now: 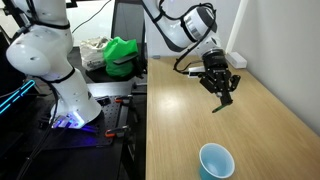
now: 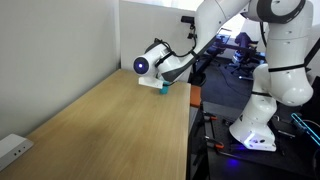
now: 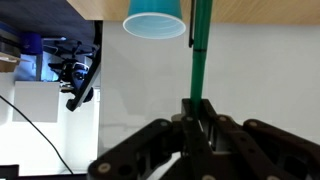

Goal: Put the green pen in the light blue cup

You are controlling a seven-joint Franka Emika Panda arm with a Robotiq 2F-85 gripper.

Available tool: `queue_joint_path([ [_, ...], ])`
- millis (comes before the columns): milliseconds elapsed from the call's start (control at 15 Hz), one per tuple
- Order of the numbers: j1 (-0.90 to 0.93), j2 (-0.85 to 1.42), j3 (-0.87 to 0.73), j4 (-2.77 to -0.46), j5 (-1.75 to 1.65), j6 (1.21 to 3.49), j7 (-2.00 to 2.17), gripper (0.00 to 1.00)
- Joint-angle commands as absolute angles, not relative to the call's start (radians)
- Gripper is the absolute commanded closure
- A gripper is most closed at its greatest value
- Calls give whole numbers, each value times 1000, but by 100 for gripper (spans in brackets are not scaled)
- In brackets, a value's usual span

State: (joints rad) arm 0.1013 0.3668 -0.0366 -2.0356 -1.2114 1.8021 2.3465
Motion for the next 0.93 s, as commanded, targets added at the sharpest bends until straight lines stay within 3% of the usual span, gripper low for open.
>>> queue_joint_path([
  [0, 103, 341, -11, -2072, -1208, 1719, 2437, 97],
  [867, 51, 236, -10, -2179, -1197, 1671, 2522, 97],
])
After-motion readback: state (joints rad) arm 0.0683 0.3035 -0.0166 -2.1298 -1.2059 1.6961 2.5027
